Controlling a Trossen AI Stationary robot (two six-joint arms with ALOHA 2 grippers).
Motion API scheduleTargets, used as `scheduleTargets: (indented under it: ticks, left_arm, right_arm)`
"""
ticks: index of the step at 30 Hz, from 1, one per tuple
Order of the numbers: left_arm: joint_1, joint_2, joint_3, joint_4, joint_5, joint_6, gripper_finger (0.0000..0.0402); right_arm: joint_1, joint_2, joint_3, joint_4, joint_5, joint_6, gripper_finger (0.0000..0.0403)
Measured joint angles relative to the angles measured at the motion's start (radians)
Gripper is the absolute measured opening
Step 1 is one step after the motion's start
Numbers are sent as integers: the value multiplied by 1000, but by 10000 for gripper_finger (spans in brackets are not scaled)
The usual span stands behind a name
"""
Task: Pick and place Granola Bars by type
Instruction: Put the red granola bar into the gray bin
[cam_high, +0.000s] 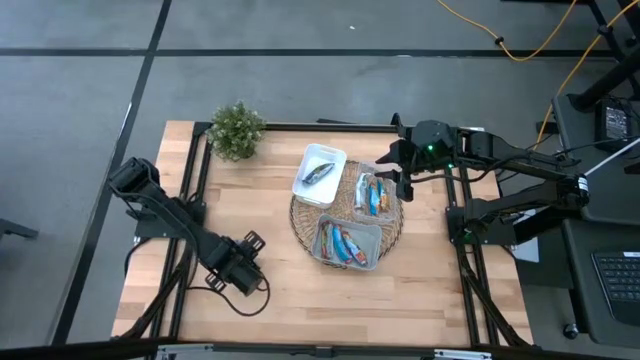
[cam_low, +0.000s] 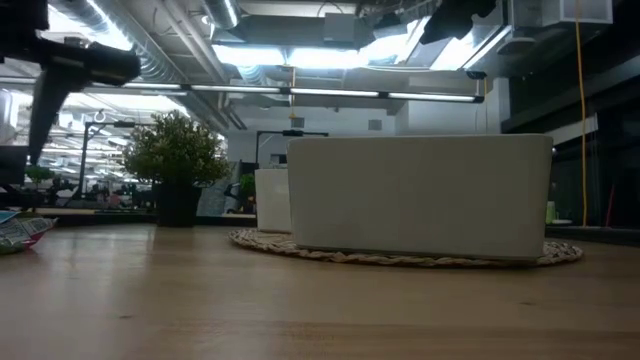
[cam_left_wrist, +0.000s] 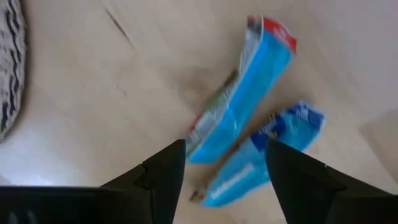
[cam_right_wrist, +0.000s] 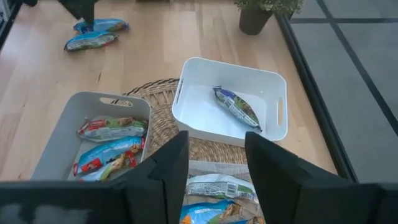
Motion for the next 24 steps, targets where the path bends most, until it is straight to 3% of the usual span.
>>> scheduleTargets:
  ticks: [8,24]
  left_arm:
    - [11,0,-81,171,16,50,241]
    - [14,0,-262,421,64,30,233]
  right_arm:
    - [0,0,0,-1,0,14,160]
    - [0,0,0,-1,0,37,160]
